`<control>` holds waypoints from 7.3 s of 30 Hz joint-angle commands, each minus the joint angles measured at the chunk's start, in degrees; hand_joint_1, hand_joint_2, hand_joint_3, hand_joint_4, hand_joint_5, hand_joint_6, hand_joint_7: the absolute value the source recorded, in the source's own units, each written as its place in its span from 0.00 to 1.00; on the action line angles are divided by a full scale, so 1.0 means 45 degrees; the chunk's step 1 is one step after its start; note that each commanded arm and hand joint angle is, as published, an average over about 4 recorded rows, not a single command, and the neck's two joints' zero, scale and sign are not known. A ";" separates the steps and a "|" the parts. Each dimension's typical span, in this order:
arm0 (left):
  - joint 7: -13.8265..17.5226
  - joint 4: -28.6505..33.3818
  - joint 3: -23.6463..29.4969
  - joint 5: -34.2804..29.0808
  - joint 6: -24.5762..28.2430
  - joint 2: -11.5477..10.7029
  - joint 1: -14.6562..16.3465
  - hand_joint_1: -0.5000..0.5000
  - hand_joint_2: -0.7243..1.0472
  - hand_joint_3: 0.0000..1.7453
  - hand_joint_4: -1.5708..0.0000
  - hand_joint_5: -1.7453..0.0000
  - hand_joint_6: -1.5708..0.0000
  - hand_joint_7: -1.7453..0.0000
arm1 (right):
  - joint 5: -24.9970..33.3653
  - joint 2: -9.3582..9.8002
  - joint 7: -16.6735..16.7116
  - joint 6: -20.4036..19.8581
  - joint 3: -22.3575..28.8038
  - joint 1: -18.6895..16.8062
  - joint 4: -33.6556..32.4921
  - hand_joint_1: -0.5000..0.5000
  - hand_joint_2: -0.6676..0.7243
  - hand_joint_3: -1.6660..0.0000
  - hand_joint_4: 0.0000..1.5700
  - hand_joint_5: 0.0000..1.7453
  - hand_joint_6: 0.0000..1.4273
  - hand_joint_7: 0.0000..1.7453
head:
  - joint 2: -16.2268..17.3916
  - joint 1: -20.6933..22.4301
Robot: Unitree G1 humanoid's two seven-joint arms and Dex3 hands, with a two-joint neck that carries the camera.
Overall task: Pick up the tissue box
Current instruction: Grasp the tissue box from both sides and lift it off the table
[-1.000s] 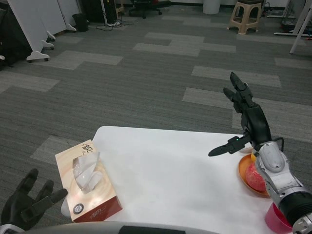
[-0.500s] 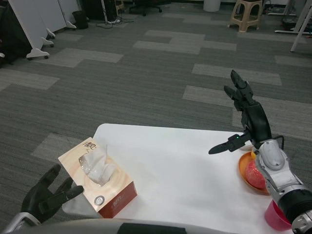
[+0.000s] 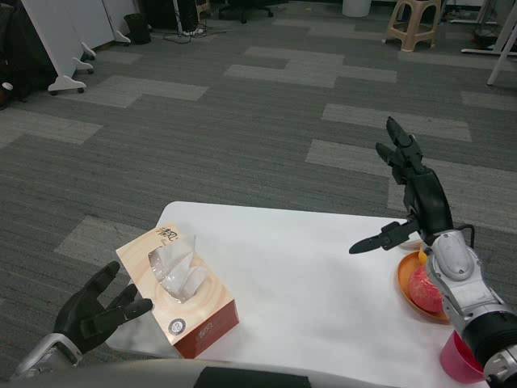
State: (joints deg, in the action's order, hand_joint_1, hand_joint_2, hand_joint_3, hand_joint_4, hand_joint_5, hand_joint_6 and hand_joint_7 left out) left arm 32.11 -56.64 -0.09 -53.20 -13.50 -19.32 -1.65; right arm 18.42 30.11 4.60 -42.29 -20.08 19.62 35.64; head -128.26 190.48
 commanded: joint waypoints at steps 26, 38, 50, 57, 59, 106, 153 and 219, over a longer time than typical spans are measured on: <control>0.0159 -0.0177 -0.2826 0.0222 0.0753 -0.1497 -0.2542 1.00 0.10 0.05 1.00 1.00 1.00 1.00 | 0.0106 -0.0032 0.0013 0.0002 -0.0114 0.0479 0.0137 0.04 0.64 0.90 0.04 0.22 0.00 0.04 | -0.0095 -0.0099; 0.0139 0.0575 -0.3954 0.0949 0.0753 -0.1219 -0.3026 1.00 0.05 0.05 1.00 1.00 1.00 1.00 | 0.0106 -0.0022 0.0013 0.0002 -0.0085 0.0186 -0.0283 0.04 0.64 0.90 0.04 0.22 0.00 0.04 | -0.0263 -0.0112; 0.0047 0.0487 -0.4779 0.1486 0.1051 -0.0863 -0.4012 1.00 0.05 0.05 1.00 1.00 1.00 1.00 | 0.0126 0.0027 0.0013 0.0002 -0.0007 -0.0014 -0.0464 0.04 0.64 0.90 0.04 0.22 0.00 0.04 | -0.0174 -0.0476; 0.0213 0.0678 -0.3632 0.2434 0.2111 -0.1004 -0.3065 1.00 0.05 0.05 1.00 1.00 1.00 1.00 | 0.0126 0.0027 0.0013 0.0002 0.0120 -0.0082 -0.0483 0.04 0.64 0.90 0.03 0.22 0.00 0.04 | -0.0054 -0.0372; 0.0310 0.0814 -0.3222 0.2609 0.2345 -0.1034 -0.2772 1.00 0.05 0.05 1.00 1.00 1.00 1.00 | 0.0126 0.0027 0.0013 0.0002 0.0111 -0.0082 -0.0464 0.04 0.64 0.90 0.02 0.22 0.00 0.04 | -0.0036 -0.0358; 0.1419 0.4589 -0.5028 0.3981 0.6515 -0.0775 -0.3363 1.00 0.10 0.05 1.00 1.00 1.00 1.00 | 0.0126 -0.0130 0.0013 0.0002 0.0028 -0.0014 -0.0166 0.04 0.64 0.90 0.04 0.22 0.00 0.04 | 0.0235 -0.0736; 0.1463 0.5497 -0.5414 0.3283 0.6988 -0.0882 -0.2308 1.00 0.10 0.05 1.00 1.00 1.00 1.00 | 0.0243 0.0417 -0.1100 0.0959 -0.1012 -0.0131 0.1948 0.04 0.48 0.90 0.03 0.28 0.00 0.04 | 0.0353 -0.1369; -0.0720 0.0228 -0.4994 0.4128 0.0402 0.0846 -0.4217 1.00 0.98 0.05 1.00 1.00 1.00 1.00 | 0.0487 -0.0989 -0.2438 0.1667 -0.3981 0.1041 0.5513 0.19 0.86 0.95 0.08 0.44 0.00 0.36 | 0.0799 -0.2431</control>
State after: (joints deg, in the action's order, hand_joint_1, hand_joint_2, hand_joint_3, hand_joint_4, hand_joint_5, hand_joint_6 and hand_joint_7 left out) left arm 29.78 -54.71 -22.80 -34.68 -10.26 -15.43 -19.82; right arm 20.46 26.23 -7.18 -34.88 -37.60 22.71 59.67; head -124.66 179.55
